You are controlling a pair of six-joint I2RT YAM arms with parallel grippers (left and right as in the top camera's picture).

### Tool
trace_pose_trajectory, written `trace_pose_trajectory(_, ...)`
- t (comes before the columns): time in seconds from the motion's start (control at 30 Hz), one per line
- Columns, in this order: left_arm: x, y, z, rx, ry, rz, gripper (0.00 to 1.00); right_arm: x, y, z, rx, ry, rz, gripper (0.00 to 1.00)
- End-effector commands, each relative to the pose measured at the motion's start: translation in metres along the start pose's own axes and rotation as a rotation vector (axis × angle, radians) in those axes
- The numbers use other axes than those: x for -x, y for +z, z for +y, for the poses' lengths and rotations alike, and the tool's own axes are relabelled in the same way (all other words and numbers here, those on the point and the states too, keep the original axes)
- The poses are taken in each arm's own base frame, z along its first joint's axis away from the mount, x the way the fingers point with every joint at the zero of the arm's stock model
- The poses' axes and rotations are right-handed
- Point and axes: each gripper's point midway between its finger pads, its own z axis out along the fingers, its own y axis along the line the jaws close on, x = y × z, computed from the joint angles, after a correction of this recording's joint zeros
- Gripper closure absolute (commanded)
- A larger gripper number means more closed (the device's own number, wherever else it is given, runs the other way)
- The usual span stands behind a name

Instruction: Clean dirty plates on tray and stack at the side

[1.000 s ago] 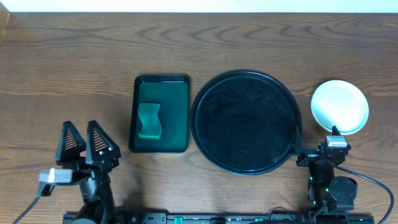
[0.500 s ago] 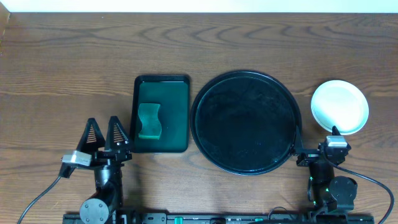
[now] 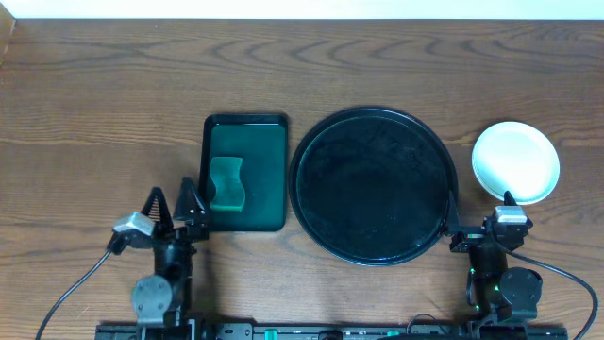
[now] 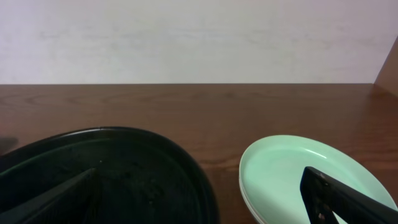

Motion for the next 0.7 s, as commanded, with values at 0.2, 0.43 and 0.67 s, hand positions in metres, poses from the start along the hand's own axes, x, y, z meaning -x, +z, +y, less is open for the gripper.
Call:
trace_pose_trajectory(0.2,-0.047,-0.006,0.030,0.101,0.177,0.201,0.19,0.000,0.000,0.003,0.013,-0.001,0.000,0.01)
trace_pose_trajectory(0.43,-0.047,-0.006,0.030,0.088,0.305,0.207,0.20,0.000,0.000,0.003,0.013,-0.001,0.000,0.01)
trace_pose_trajectory(0.67,-0.047,-0.006,0.030,0.088,0.311,0.207,0.19,0.000,0.000,0.003,0.013,-0.001,0.000,0.01)
